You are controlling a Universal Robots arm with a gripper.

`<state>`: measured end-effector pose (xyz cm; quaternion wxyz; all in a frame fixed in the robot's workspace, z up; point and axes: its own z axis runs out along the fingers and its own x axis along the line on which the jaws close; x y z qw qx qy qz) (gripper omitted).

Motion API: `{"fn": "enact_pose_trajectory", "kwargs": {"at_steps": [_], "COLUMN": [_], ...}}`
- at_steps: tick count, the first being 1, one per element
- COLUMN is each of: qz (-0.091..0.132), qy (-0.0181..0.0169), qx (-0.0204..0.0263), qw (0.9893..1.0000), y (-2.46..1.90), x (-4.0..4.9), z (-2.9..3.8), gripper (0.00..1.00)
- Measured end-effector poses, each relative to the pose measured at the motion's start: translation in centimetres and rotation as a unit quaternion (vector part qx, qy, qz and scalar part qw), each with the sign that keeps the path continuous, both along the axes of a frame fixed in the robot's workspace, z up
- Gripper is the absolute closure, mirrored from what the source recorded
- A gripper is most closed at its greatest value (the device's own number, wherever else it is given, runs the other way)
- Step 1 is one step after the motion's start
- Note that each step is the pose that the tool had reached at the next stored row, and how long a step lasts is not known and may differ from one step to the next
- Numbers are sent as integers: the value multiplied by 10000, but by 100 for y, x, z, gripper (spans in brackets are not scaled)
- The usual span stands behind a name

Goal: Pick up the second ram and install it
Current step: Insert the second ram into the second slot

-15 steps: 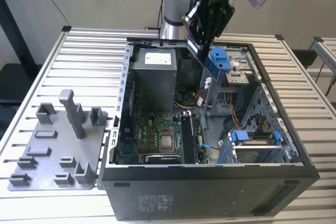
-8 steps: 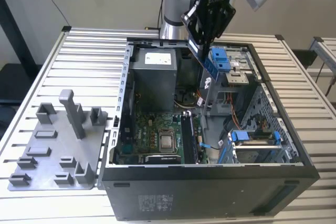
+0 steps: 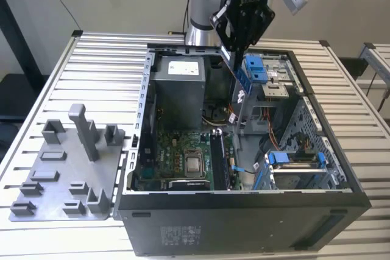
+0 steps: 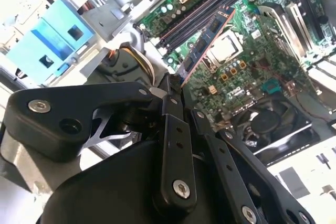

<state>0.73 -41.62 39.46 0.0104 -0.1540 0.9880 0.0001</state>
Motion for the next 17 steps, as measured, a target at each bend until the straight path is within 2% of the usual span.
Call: {"fn": "enact_pose_trajectory", "kwargs": {"at_steps": [4,9,17], "qz": [-203,-436,-806], "qy": [0,0,0], "qx": [0,0,0], "qw": [9998,9990,9967], "y": [0,0,0], "x": [0,0,0], "z": [-1,-1,-2], "gripper": [86,86,86]}}
